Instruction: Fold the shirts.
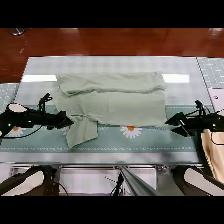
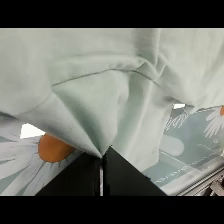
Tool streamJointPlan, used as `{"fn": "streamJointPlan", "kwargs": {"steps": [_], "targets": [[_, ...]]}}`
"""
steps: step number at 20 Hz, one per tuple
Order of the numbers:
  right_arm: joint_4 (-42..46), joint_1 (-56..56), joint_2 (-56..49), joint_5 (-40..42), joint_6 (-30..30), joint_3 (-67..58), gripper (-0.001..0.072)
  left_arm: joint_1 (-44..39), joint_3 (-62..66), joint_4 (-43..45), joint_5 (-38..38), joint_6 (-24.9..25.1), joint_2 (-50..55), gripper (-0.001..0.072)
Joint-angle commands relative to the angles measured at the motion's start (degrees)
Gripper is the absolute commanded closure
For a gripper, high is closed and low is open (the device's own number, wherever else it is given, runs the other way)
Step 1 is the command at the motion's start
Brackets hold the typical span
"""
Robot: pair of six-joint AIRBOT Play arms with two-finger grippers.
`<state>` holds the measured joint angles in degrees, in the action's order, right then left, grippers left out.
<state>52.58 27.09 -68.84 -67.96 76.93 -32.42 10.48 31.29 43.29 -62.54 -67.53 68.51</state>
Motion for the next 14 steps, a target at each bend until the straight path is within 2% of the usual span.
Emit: {"fn": "streamJointPlan", "kwargs": {"steps": [1,4,5,6,7,9,11,14], "targets": [[-6.12,-3.93,-4.09,4.74,-1.14,-0.72,0.0093,-0.02,0.09,-0.04,-0.02,0.00,0.04,0.0685],[-7.37,-8.76,-6.95,7.56,-0.33,-4.15,0.0103,-0.04,0.11,-0.07,0.22,-0.02,0.04,0.0685],[-7.06,-10.29,-7.96,7.67,-0.26,-5.97,0.0261,-0.02,0.11,-0.09,0.20,-0.02,0.04,0.0685],[-7.08,-11.26,-8.52,7.32,-0.57,-7.41,0.0562,-0.02,0.11,-0.07,0.15,0.00,0.04,0.0685],[-7.02,-11.65,-8.41,6.43,-1.73,-8.70,0.0688,0.22,0.17,-0.04,-0.35,0.00,-0.02,0.0684],[-4.31,-10.40,-7.52,1.42,-2.47,-10.69,0.0688,2.34,0.85,-0.02,-3.96,0.63,-0.52,0.0685],[1.70,-7.74,-4.28,-1.90,-2.34,-10.71,0.0688,5.97,1.14,-0.02,-8.76,3.41,-2.27,0.0685],[3.34,-3.65,0.85,-1.88,-2.73,-10.97,0.0689,10.73,1.57,-0.46,-11.82,3.89,-3.80,0.0685]]}}
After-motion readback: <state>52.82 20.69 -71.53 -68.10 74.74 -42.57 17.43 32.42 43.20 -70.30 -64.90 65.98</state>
